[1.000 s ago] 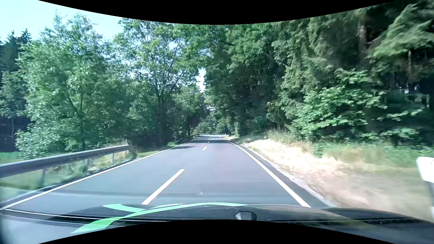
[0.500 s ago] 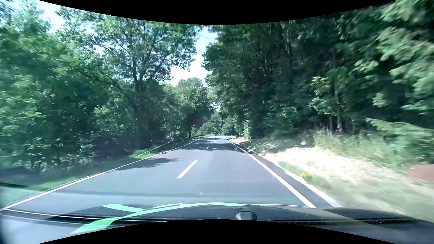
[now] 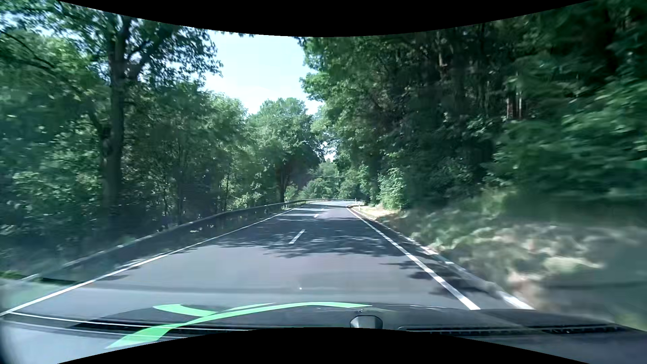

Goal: Follow the waypoints while adhering to traffic rules and regulations

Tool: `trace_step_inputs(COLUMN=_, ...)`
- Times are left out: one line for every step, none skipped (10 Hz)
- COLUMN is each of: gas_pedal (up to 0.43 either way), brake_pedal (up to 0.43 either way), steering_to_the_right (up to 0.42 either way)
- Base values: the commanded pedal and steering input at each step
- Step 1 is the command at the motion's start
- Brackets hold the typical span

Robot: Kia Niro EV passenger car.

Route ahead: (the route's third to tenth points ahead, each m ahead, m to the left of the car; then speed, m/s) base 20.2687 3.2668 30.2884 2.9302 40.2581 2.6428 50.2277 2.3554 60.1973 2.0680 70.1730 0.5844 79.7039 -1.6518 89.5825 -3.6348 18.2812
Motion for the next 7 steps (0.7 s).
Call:
trace_step_inputs(gas_pedal=0.118, brake_pedal=0.0, steering_to_the_right=-0.015)
trace_step_inputs(gas_pedal=0.13, brake_pedal=0.0, steering_to_the_right=-0.012)
trace_step_inputs(gas_pedal=0.15, brake_pedal=0.0, steering_to_the_right=-0.008)
trace_step_inputs(gas_pedal=0.157, brake_pedal=0.0, steering_to_the_right=-0.006)
trace_step_inputs(gas_pedal=0.177, brake_pedal=0.0, steering_to_the_right=-0.006)
trace_step_inputs(gas_pedal=0.177, brake_pedal=0.0, steering_to_the_right=-0.006)
trace_step_inputs(gas_pedal=0.177, brake_pedal=0.0, steering_to_the_right=-0.005)
